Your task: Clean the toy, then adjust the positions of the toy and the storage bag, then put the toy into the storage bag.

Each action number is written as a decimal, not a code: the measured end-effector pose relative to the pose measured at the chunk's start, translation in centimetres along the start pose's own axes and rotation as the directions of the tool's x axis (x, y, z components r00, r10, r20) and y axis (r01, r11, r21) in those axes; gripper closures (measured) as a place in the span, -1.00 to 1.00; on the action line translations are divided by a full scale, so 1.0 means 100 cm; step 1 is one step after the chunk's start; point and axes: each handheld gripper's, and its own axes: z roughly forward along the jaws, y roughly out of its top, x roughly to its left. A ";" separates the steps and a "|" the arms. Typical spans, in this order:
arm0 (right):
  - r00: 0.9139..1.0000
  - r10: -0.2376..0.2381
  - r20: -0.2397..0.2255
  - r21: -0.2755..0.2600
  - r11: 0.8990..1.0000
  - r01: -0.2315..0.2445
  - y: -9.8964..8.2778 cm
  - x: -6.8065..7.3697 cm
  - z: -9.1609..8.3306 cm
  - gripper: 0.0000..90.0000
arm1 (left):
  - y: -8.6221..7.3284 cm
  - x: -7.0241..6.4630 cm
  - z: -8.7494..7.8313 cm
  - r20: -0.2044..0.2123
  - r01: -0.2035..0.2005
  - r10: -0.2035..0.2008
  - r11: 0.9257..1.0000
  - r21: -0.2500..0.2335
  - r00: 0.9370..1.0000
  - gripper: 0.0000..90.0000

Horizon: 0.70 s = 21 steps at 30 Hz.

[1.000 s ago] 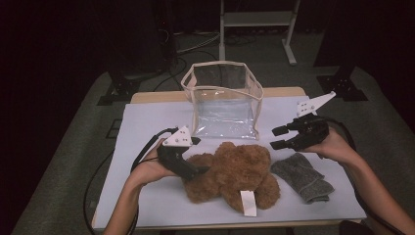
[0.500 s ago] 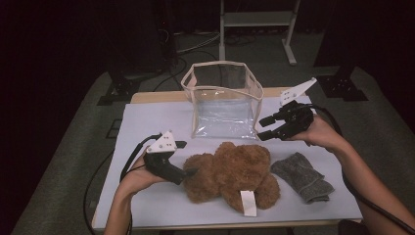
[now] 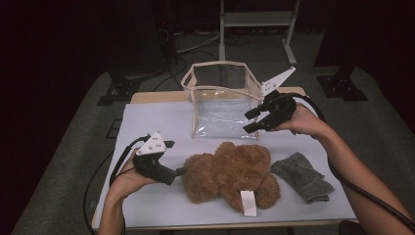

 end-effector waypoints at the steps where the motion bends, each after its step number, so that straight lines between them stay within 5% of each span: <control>1: 1.000 -0.001 -0.002 0.001 1.000 0.001 0.002 0.000 0.001 -0.12 | 0.000 0.000 0.000 0.001 0.000 0.000 1.000 0.001 1.000 -0.88; 21: 0.999 -0.023 -0.030 0.008 1.000 0.023 0.021 -0.008 0.015 -0.12 | -0.003 0.002 -0.005 -0.009 -0.001 0.001 1.000 0.001 1.000 -0.88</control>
